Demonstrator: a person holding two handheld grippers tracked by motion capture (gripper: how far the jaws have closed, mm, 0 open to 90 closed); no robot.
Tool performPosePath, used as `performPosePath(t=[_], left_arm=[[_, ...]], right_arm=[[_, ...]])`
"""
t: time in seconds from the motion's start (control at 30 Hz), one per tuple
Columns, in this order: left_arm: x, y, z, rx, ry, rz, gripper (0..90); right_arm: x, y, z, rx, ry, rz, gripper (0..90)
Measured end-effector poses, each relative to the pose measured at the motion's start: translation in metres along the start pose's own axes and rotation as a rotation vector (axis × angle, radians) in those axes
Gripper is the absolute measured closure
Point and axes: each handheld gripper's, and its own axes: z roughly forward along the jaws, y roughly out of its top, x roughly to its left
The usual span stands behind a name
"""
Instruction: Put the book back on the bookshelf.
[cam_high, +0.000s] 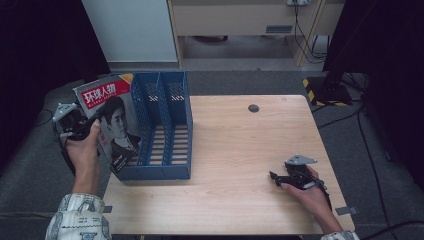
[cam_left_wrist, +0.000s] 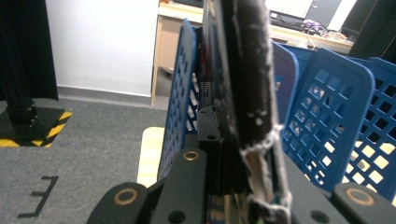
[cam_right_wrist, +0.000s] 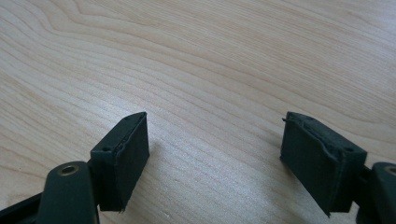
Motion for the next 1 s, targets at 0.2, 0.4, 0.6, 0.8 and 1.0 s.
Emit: performPosePath(t=[0.2,0.4,0.6,0.8,1.0], left_arm=[[0.002,0.002,0.001,0.024,0.003,-0.014,86.1],[0.001,0.006,0.006,0.061,0.016,-0.023,85.8],[0.001,0.008,0.012,0.093,0.022,-0.028,85.8],[0.002,0.009,0.014,0.110,0.017,-0.038,85.4],[0.004,0.013,0.016,0.116,0.022,-0.046,84.5]], right_arm=[[0.000,0.000,0.000,0.001,0.000,0.000,23.6],[0.000,0.000,0.000,-0.001,0.000,0.001,23.6],[0.000,0.000,0.000,0.000,0.004,0.004,23.6],[0.000,0.000,0.000,0.000,0.002,0.004,23.6],[0.000,0.000,0.000,-0.001,0.001,0.005,23.6]])
